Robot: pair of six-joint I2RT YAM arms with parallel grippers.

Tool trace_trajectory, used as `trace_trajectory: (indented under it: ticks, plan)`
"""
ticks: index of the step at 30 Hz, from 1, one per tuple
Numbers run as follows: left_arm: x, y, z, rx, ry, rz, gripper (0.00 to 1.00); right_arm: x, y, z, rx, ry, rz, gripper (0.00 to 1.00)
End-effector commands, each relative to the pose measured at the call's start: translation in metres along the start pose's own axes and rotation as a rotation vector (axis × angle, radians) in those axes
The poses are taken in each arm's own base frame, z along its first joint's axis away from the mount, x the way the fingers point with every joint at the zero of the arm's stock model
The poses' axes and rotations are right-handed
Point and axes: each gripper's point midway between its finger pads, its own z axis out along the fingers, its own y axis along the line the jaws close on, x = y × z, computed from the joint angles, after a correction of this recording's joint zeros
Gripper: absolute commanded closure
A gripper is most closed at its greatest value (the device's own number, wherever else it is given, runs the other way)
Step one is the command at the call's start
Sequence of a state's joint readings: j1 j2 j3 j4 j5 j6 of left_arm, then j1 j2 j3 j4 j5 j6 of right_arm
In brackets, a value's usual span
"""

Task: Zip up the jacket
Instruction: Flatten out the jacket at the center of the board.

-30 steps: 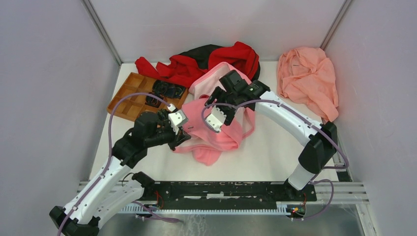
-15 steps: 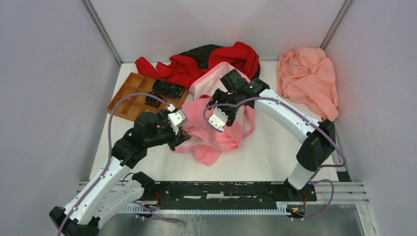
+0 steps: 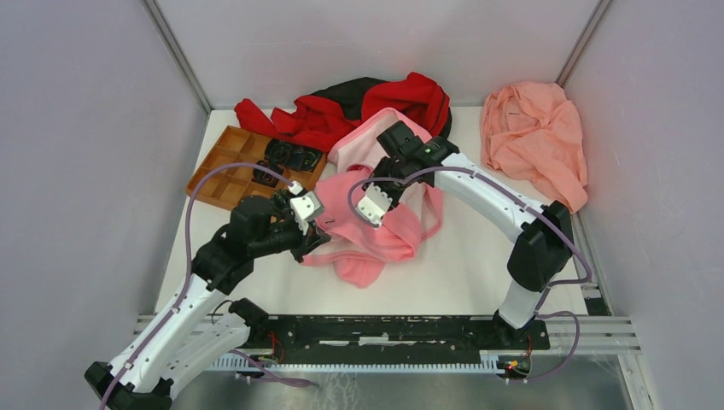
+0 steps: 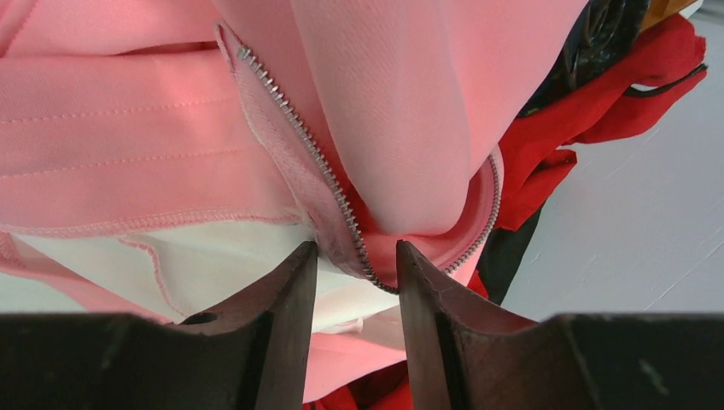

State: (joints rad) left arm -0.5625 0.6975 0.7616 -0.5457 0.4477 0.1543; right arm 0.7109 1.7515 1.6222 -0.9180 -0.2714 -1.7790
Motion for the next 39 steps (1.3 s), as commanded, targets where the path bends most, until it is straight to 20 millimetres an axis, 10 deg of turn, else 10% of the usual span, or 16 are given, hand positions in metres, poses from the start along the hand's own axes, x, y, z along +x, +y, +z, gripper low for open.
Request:
trace_trajectory:
  ticks: [1,11,16,23,32,39]
  plan:
    - [-0.005,-0.002,0.000,0.013,-0.022,0.007,0.98,0.016,-0.010,-0.016,0.041,0.083,0.012,0.57]
    - [-0.013,0.013,-0.007,-0.084,-0.030,0.004,0.98,0.023,-0.007,-0.040,0.094,0.101,0.068,1.00]
    - [-0.042,0.038,-0.024,-0.249,-0.073,0.005,0.98,0.033,-0.033,-0.093,0.294,0.071,0.185,1.00]
    - [-0.141,0.080,-0.076,-0.548,-0.346,0.006,0.98,0.049,-0.080,-0.236,0.851,0.051,0.451,1.00]
    - [-0.305,0.086,-0.173,-0.700,-0.815,-0.012,0.98,0.045,-0.109,-0.457,1.503,0.010,0.709,1.00]
    - [-0.372,0.072,-0.245,-0.738,-1.075,-0.025,0.98,0.007,-0.099,-0.563,1.797,-0.038,0.709,1.00]
